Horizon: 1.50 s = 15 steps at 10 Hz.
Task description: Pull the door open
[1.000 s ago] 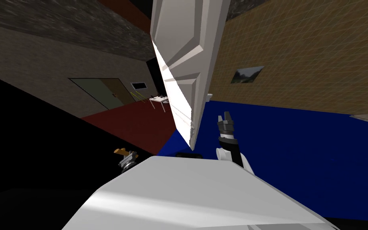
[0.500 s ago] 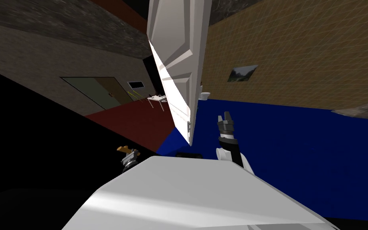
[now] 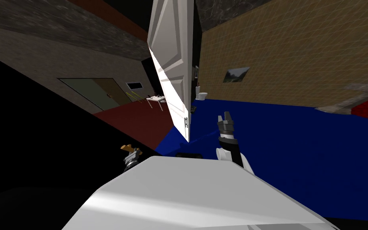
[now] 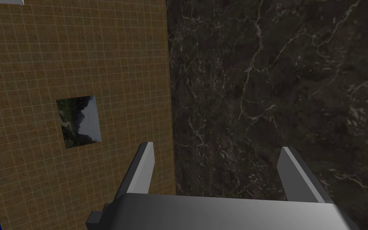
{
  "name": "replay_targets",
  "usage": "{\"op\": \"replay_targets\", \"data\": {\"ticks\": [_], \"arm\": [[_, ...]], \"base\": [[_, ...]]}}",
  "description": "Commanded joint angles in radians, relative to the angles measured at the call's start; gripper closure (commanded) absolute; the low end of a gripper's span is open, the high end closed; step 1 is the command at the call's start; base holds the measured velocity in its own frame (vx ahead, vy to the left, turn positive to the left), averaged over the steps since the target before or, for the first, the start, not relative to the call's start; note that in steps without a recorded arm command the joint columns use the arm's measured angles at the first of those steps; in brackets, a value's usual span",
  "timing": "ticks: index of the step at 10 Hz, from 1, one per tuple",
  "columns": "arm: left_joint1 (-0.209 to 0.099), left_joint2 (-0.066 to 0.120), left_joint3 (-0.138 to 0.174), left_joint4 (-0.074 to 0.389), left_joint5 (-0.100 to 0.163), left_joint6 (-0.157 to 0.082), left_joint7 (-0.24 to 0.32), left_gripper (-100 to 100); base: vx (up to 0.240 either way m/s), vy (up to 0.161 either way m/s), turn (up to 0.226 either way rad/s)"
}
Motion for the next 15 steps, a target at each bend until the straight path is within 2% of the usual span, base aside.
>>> {"op": "replay_targets", "data": {"ticks": [1,2,3,7,9,10,11,15], "arm": [[0.0,0.0,0.0,0.0,0.0,0.0,0.0,100],[0.011,0.002,-0.022,-0.008,-0.016,-0.012,0.016,100],[0.014,0.003,-0.027,-0.01,-0.02,-0.015,0.02,100],[0.044,0.016,-0.084,-0.031,-0.062,-0.052,0.064,100],[0.053,0.021,-0.102,-0.037,-0.076,-0.064,0.078,100],[0.047,0.021,-0.096,-0.031,-0.071,-0.059,0.073,100],[0.057,0.022,-0.117,-0.035,-0.088,-0.076,0.087,100],[0.084,0.034,-0.167,-0.051,-0.127,-0.122,0.117,100]], "base": [[-0.092,-0.045,-0.019],[-0.145,-0.06,-0.052],[-0.2,-0.063,-0.05],[-0.23,-0.078,-0.054],[-0.218,-0.084,-0.03],[-0.103,-0.038,-0.009],[-0.166,-0.023,-0.041],[-0.225,-0.022,-0.052]]}}
